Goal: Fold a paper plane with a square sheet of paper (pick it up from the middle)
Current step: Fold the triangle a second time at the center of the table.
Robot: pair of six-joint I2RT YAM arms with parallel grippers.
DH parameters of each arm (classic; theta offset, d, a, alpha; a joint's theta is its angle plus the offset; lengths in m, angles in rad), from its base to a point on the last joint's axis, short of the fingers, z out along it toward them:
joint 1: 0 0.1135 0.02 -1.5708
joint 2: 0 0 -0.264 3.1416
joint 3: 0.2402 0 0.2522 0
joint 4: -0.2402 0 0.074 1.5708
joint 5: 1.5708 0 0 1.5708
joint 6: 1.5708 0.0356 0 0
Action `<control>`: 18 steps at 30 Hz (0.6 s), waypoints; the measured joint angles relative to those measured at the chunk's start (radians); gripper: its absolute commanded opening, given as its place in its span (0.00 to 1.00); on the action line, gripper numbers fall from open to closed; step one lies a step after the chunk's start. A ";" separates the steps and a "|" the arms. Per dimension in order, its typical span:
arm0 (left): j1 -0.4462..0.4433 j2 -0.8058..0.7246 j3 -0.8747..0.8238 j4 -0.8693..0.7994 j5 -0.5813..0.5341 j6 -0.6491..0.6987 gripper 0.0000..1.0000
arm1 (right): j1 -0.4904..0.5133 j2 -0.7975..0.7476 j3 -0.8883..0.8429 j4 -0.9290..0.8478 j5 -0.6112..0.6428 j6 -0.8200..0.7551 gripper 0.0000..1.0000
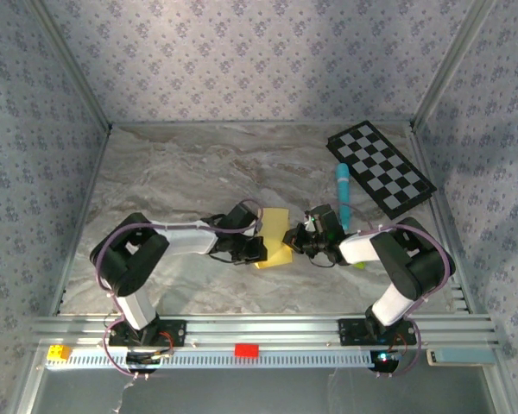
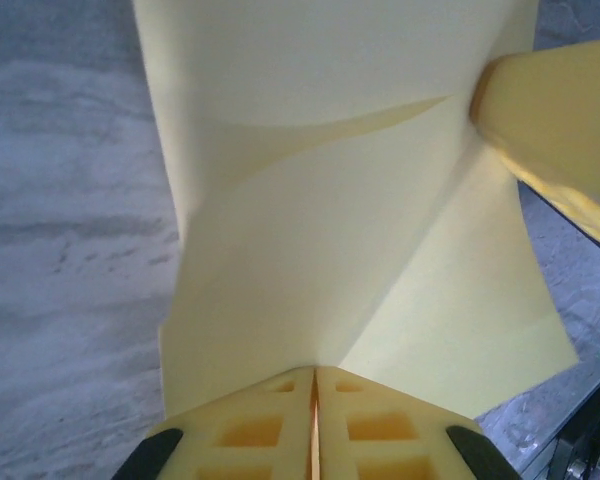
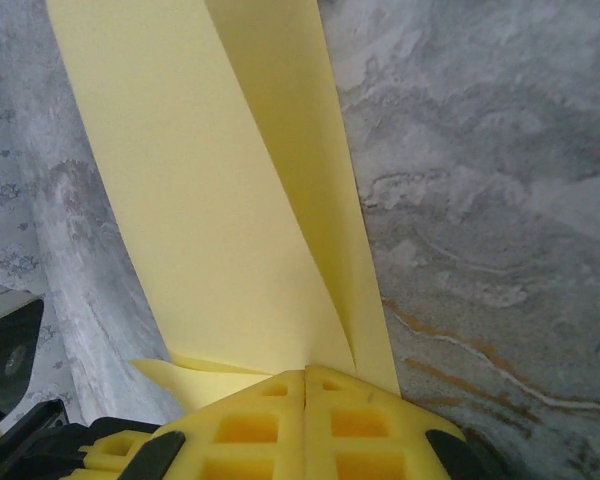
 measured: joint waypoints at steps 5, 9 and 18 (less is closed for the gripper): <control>0.000 -0.001 0.011 0.004 0.022 0.000 0.16 | 0.000 -0.003 0.005 -0.013 0.001 -0.001 0.00; -0.001 -0.001 0.080 0.000 0.043 0.012 0.24 | -0.003 -0.020 0.009 -0.048 0.012 -0.011 0.01; 0.002 -0.063 0.118 -0.015 0.014 0.037 0.21 | -0.007 -0.079 0.019 -0.143 0.038 -0.058 0.15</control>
